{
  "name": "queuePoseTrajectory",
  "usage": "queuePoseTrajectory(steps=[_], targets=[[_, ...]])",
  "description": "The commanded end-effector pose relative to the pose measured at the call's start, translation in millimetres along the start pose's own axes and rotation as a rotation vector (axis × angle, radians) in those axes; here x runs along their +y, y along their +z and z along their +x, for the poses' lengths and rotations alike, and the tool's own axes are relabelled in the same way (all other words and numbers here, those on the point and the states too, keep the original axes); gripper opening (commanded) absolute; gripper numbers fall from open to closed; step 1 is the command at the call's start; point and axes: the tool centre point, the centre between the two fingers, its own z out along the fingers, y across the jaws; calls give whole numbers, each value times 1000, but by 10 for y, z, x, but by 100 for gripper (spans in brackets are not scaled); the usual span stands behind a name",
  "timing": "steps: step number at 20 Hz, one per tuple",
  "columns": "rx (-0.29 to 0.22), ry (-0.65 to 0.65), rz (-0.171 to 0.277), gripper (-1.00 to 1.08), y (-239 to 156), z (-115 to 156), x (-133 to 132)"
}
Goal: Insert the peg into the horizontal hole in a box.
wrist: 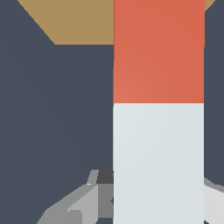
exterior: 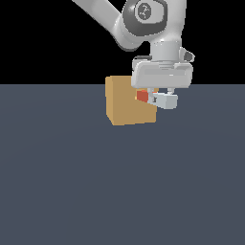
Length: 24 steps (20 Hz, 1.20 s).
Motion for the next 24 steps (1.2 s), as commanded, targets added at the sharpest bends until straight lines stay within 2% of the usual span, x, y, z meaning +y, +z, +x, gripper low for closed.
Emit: queuePoseTrajectory(steps=[1, 6, 16, 20, 24], targets=[[0, 0, -2, -100, -11, 17, 3], [0, 0, -2, -100, -13, 223, -5], [0, -1, -6, -100, -34, 1060, -10], [0, -1, -6, -100, -37, 1206, -1], [0, -1, -6, -100, -37, 1220, 11]])
